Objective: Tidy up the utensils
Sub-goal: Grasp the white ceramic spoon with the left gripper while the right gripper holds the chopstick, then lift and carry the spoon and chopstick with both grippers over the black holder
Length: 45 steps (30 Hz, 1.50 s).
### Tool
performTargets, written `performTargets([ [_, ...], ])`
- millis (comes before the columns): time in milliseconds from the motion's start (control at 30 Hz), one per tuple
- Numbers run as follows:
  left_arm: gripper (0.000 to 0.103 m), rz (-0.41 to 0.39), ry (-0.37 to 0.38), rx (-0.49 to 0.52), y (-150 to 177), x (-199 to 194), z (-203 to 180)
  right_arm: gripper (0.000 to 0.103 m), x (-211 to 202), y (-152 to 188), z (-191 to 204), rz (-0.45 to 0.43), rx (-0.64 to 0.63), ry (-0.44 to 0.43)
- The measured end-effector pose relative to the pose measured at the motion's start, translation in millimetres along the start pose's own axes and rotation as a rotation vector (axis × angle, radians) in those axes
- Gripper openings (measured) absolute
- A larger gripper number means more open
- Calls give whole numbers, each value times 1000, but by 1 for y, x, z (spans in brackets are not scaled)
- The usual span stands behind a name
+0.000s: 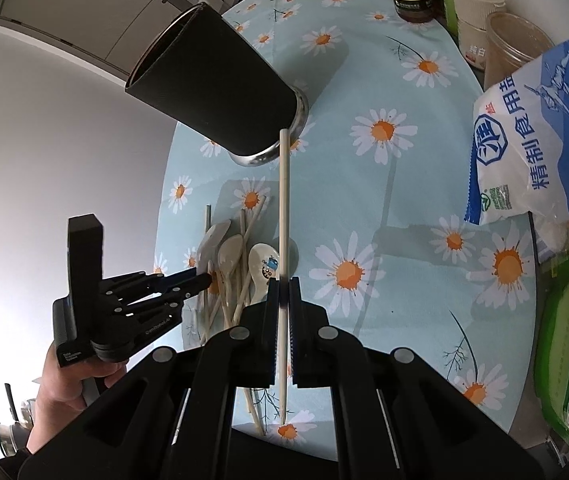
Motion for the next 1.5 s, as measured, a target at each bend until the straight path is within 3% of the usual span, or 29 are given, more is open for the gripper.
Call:
performTargets([
  [533,12,-80,106,-56,15,-25,13,6,6,-3,12,0,-33,14],
  [833,12,-98,217,-128,15,-29,25,6,5,2,17,-4,-38,23],
  [1100,12,-137,266,-125,12,-47,22,6,4,2,24,-22,-46,20],
  [1500,12,-269,379,-96,-2,-102,13,6,-13,-25,41,-145,-89,1],
])
Point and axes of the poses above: each gripper's, at about its wrist camera, not at the fingertips, and x roughly the way its jaws point, z to its left, y to its underside, the point moved 2 cm from there along x, roughly the way its jaws point, and after that the axes turned 11 degrees about -x, right-handed, at the moved point
